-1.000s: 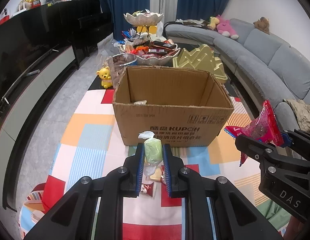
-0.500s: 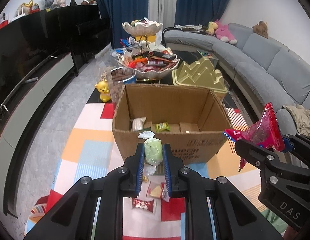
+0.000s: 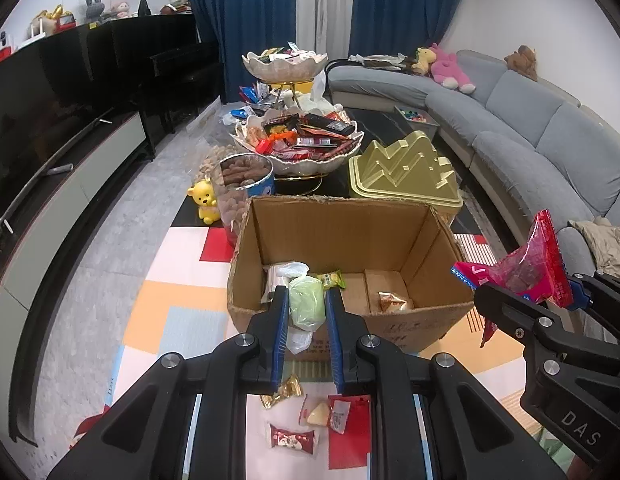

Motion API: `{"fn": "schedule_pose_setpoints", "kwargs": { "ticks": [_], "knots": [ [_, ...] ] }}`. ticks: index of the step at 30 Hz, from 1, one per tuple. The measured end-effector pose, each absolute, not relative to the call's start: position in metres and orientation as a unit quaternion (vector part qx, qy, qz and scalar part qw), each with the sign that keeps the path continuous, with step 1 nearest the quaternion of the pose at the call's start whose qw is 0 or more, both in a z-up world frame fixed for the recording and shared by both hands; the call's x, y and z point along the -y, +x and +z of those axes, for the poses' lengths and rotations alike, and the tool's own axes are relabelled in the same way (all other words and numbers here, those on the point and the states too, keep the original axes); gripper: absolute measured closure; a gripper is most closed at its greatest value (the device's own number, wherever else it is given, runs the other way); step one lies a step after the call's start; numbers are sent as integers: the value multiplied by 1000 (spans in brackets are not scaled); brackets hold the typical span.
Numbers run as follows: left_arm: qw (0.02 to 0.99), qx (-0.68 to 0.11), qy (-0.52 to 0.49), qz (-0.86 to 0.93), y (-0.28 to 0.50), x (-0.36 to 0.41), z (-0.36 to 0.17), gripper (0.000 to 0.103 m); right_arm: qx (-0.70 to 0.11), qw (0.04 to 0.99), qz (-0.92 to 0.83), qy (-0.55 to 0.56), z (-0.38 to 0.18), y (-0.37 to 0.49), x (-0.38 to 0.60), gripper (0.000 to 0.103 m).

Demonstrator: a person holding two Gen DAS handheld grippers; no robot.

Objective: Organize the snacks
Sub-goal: 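Carry pale green candy with left tool while right tool carries pink candy over box, then open left tool dropping green candy while right tool releases pink candy into box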

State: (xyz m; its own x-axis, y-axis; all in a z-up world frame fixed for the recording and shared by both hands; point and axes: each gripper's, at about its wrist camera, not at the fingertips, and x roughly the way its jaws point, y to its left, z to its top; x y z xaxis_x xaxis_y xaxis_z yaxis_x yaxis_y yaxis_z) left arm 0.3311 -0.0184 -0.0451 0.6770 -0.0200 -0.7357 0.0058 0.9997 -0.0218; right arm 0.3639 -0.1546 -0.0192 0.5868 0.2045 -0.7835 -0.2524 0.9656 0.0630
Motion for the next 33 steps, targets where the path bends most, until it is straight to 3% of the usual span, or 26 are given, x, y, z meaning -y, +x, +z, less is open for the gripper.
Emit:
{"fn": "schedule_pose_setpoints", "kwargs": {
  "ticks": [33],
  "knots": [
    [911, -411, -7, -7, 405, 13, -62, 83, -450, 885, 121, -20, -36, 431, 155, 59]
  ]
}}
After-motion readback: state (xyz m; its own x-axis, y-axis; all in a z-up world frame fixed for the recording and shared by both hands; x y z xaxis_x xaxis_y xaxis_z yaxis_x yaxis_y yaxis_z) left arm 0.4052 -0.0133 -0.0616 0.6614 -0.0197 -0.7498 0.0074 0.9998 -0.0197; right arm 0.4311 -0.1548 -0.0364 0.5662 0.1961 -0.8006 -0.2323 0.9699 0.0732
